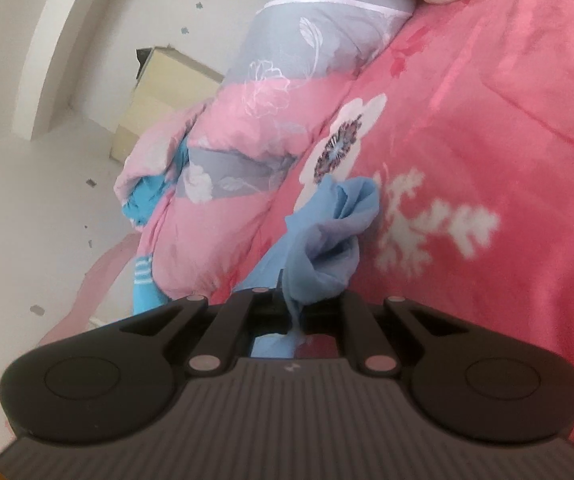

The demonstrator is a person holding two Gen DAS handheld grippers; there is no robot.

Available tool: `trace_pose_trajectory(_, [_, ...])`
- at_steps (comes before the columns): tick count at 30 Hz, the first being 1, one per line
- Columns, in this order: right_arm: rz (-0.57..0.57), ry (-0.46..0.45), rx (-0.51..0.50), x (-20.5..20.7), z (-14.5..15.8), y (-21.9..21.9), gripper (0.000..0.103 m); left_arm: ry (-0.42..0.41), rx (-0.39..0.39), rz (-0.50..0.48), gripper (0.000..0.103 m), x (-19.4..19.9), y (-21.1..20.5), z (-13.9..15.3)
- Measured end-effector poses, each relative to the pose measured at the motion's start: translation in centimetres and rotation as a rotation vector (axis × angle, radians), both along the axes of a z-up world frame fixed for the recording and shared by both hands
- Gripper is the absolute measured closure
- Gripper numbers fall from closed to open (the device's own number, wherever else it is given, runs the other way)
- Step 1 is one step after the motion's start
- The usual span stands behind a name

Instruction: Fold clothes

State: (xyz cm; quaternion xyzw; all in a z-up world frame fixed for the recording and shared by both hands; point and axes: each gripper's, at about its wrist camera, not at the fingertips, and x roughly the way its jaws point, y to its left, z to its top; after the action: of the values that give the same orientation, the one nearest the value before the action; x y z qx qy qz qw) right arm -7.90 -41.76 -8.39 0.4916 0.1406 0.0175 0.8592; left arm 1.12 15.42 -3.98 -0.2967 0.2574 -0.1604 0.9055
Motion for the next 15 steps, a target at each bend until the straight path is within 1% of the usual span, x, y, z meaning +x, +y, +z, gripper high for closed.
trace_pose_trajectory(6, [0.044, 0.083, -0.016, -3.8, 0.1, 1.6, 0.101, 0.054, -0.003, -0.008, 0.1, -2.3, 1.6, -1.7])
trace_pose_trajectory(9, [0.061, 0.135, -0.035, -4.6, -0.3, 2.3, 0.101, 0.091, 0.004, -0.026, 0.1, -2.3, 2.0, -2.7])
trace_pose_trajectory(11, [0.058, 0.183, -0.061, -4.6, -0.4, 2.4, 0.097, 0.104, 0.025, -0.018, 0.097, -2.4, 2.3, -2.8])
trace_pose_trajectory(12, [0.047, 0.198, -0.069, -4.8, -0.3, 2.3, 0.096, 0.104, 0.032, -0.013, 0.095, -2.4, 2.5, -2.8])
trace_pose_trajectory(13, [0.037, 0.214, -0.076, -5.0, -0.2, 2.1, 0.095, 0.101, 0.036, -0.003, 0.085, -2.6, 2.9, -2.8])
trace_pose_trajectory(14, [0.026, 0.229, -0.084, -5.3, 0.0, 1.9, 0.091, 0.095, 0.039, 0.011, 0.077, -2.8, 3.4, -2.7])
trace_pose_trajectory(15, [0.012, 0.232, -0.095, -5.7, 0.3, 1.7, 0.089, 0.086, 0.044, 0.032, 0.076, -3.1, 3.9, -2.6])
